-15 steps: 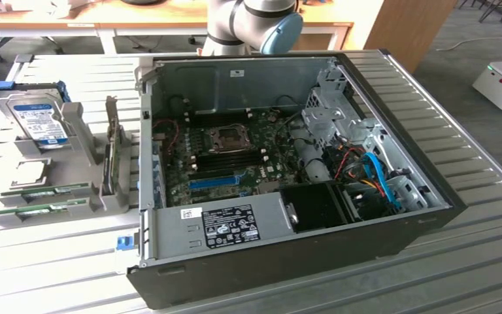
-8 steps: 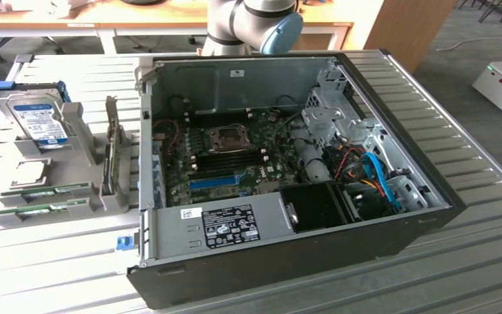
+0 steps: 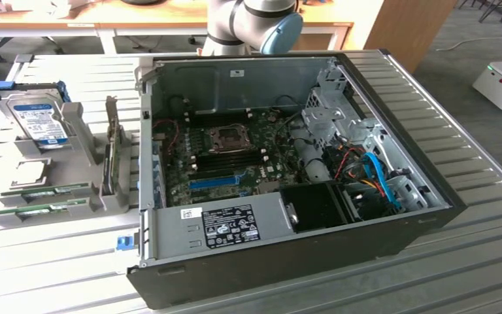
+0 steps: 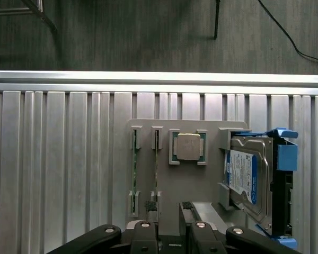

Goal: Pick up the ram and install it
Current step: 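Pick up the ram and move it above insertion slot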

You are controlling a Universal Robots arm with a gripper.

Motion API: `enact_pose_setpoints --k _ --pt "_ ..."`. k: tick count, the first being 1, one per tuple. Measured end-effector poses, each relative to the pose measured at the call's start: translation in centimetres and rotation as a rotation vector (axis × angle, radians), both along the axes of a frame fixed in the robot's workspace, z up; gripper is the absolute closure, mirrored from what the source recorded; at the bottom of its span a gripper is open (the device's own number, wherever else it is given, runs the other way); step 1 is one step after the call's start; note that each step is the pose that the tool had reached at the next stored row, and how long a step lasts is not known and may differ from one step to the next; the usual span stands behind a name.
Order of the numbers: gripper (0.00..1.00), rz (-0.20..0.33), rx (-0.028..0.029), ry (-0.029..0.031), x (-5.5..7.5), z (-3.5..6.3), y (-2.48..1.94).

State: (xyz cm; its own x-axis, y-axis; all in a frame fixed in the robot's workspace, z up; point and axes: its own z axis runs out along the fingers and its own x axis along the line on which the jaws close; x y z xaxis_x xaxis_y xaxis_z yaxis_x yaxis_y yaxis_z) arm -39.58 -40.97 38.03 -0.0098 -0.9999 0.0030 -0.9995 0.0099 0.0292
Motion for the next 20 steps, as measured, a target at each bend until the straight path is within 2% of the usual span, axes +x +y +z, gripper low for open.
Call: enact_pose_setpoints --k 4,15,18,20 --pt "0.7 0.0 0.0001 -0.0002 0.0 -0.25 -0.01" --pt "0.7 0.0 0.0003 0.0 0.0 -2.22 0.0" --pt "0.7 0.0 0.0013 -0.0001 0.0 -4.69 0.0" --pt "0.7 0.0 0.0013 -0.0001 0.0 -5.07 0.0"
